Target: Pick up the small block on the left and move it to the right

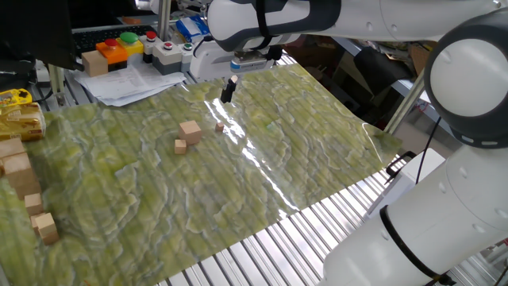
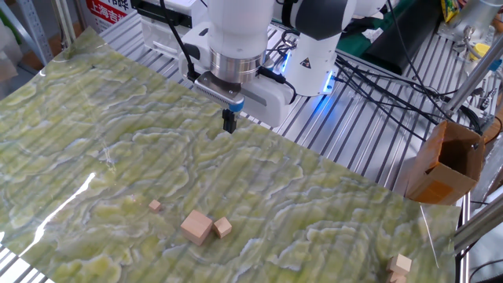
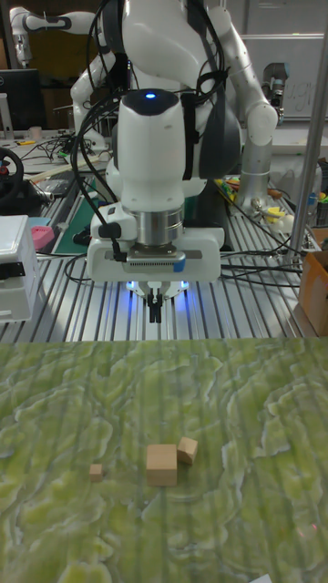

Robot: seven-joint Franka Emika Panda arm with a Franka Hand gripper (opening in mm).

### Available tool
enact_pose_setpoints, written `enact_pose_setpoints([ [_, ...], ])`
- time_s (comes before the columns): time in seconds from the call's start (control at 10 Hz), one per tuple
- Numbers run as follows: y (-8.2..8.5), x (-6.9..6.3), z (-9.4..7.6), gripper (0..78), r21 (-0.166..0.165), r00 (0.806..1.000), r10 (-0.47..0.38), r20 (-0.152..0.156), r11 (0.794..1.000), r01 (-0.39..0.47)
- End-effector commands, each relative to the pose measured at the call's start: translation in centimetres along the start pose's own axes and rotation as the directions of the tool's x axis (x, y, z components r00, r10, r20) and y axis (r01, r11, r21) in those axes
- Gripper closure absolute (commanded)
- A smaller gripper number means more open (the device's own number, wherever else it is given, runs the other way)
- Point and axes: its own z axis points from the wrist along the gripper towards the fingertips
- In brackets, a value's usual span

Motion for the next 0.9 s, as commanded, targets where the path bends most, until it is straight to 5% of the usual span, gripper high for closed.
enact_pose_setpoints([
  [0.1, 0.0, 0.0, 0.0, 77.6, -0.127, 0.998, 0.037, -0.06, 0.991, -0.044],
  [0.2, 0.01, 0.0, 0.0, 77.6, -0.102, 0.998, 0.031, -0.058, 0.994, -0.037],
  [0.9, 0.02, -0.03, 0.0, 77.6, -0.102, 0.998, 0.04, -0.056, 0.994, -0.046],
])
